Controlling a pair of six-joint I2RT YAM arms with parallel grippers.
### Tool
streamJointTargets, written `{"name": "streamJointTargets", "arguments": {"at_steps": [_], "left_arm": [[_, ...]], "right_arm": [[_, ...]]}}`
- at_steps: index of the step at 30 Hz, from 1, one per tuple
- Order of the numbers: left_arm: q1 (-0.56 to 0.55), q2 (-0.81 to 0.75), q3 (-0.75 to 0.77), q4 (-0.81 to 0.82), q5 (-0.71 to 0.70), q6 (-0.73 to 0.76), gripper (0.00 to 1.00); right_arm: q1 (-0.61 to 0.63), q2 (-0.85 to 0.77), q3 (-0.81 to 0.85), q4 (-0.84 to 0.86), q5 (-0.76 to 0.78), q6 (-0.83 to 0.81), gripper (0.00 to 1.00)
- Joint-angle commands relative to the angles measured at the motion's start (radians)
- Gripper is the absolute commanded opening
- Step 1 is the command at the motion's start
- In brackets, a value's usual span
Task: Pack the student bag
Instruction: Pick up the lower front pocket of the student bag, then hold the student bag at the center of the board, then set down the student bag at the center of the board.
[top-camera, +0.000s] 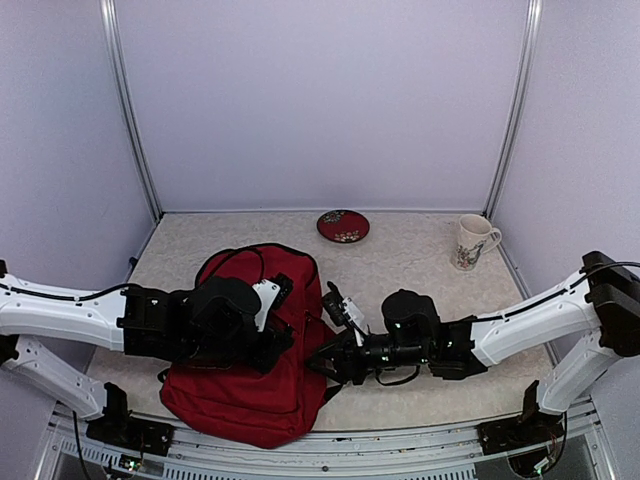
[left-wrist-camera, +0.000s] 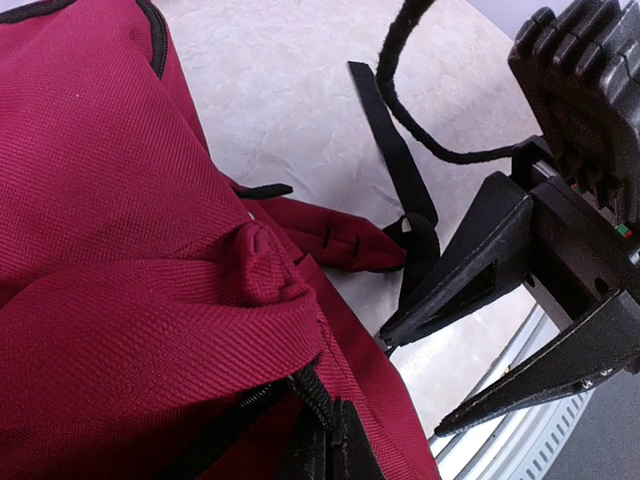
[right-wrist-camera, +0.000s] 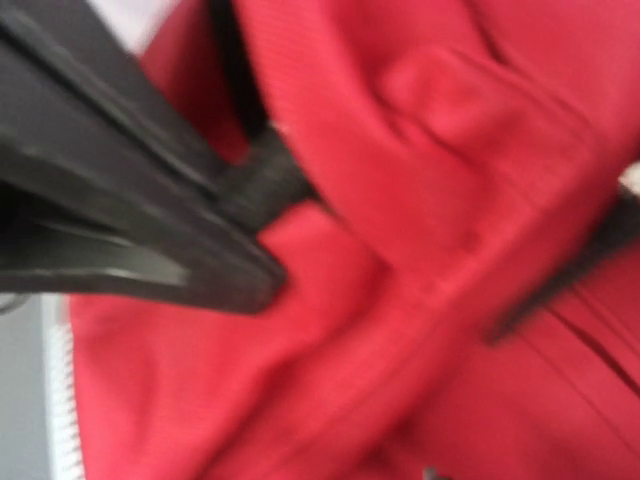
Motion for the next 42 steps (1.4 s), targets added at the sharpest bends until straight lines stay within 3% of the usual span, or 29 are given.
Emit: {"name": "streamJointTargets", "arguments": {"at_steps": [1,5,8,17,19,20,21,24,33,36,42], "left_arm": [[-0.002,-0.053,0.005,-0.008,-0.024,-0.001,0.0],[-0.002,-0.067,0.003,-0.009,-0.034,0.005,0.0],[-0.002,-0.079,-0.006,-0.002,-0.035,0.009,0.0],[0.006,-0.123,-0.061,0.037,-0.025,-0.001,0.01],[0.012,-0.132,-0.072,0.047,-0.006,-0.002,0.03],[0.013,-0.136,-0.074,0.047,-0.001,-0.003,0.04],[0.015,-0.16,-0.075,0.029,-0.013,-0.005,0.04],[0.021,-0.193,-0.094,0.022,-0.015,-0.022,0.04],[0.03,-0.247,-0.121,0.0,0.006,-0.042,0.03],[0.032,-0.254,-0.124,0.005,0.021,-0.031,0.09],[0.056,-0.252,-0.191,0.092,0.063,-0.039,0.09]], "right_arm": [[-0.035,0.023,-0.018,0.165,-0.117,0.032,0.51],[-0.063,0.077,0.021,0.184,-0.153,0.071,0.59],[-0.076,0.12,0.049,0.195,-0.16,0.102,0.71],[-0.081,0.264,0.137,0.266,-0.266,0.153,0.77],[-0.082,0.274,0.147,0.27,-0.275,0.149,0.68],[-0.082,0.278,0.151,0.267,-0.277,0.146,0.56],[-0.088,0.281,0.15,0.264,-0.277,0.148,0.2],[-0.094,0.275,0.138,0.256,-0.275,0.15,0.0],[-0.11,0.209,0.106,0.151,-0.242,0.093,0.0],[-0.113,0.186,0.099,0.118,-0.23,0.072,0.0],[-0.113,0.2,0.118,0.116,-0.259,0.069,0.0]]}}
